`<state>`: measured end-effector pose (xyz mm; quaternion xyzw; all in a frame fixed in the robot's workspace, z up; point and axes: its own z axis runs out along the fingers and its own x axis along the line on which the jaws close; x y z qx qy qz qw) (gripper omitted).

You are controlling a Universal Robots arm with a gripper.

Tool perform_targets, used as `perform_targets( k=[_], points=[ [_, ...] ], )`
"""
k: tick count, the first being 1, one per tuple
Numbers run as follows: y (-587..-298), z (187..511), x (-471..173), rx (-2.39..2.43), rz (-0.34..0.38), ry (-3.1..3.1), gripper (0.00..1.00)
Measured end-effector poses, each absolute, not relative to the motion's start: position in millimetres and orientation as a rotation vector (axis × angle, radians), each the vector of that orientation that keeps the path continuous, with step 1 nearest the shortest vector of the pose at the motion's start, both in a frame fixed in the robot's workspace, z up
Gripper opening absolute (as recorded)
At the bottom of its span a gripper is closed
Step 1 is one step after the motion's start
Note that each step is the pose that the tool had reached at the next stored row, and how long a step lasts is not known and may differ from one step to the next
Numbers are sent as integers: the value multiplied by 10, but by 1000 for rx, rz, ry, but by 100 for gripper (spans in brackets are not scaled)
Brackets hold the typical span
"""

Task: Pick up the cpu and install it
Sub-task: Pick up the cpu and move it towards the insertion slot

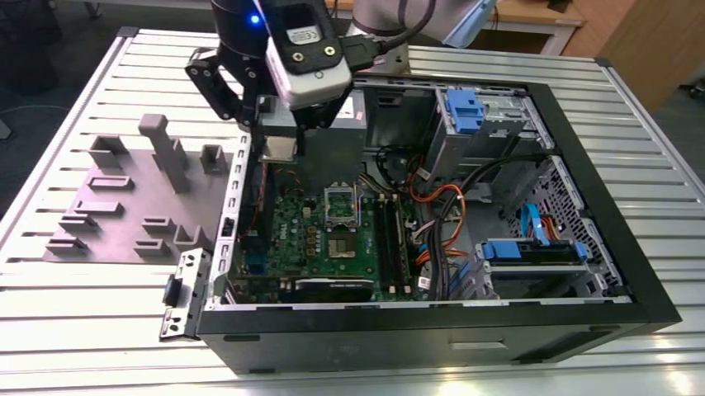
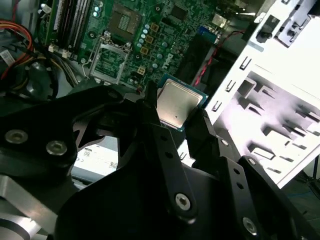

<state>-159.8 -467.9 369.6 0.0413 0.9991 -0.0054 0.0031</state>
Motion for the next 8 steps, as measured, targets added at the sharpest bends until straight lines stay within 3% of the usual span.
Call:
perform_targets(
  k=[8],
  points=[
    [-4678, 3696, -1398, 139, -17, 3132, 47]
  ],
)
